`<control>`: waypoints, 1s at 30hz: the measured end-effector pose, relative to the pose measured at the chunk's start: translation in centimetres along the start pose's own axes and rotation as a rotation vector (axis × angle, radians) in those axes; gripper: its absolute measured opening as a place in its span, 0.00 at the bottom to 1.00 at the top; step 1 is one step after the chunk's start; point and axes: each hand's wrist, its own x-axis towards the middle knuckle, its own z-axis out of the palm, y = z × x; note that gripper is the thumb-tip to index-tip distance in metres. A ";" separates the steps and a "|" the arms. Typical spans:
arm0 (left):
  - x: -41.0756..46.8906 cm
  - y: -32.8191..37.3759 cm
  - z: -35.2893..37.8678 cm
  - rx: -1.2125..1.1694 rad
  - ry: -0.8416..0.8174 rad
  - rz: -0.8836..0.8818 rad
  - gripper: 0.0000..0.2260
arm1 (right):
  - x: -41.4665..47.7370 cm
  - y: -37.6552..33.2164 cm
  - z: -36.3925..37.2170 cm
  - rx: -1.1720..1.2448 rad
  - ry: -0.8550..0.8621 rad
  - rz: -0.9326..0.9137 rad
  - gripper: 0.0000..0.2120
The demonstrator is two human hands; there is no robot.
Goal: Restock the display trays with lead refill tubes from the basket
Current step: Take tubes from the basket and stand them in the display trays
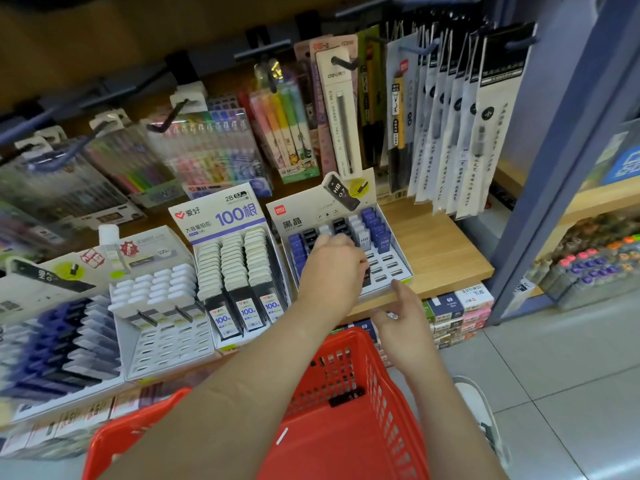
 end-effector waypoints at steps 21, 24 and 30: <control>-32.5 -19.5 6.8 -0.164 -0.302 -0.699 0.17 | -7.9 9.5 13.0 -0.951 -0.616 -0.114 0.23; -32.3 -20.8 11.2 -0.135 -0.331 -0.704 0.23 | -6.1 13.0 12.1 -1.047 -0.583 -0.014 0.31; -31.8 -22.4 16.0 -0.061 -0.288 -0.783 0.30 | -3.1 17.1 13.1 -1.156 -0.474 -0.005 0.34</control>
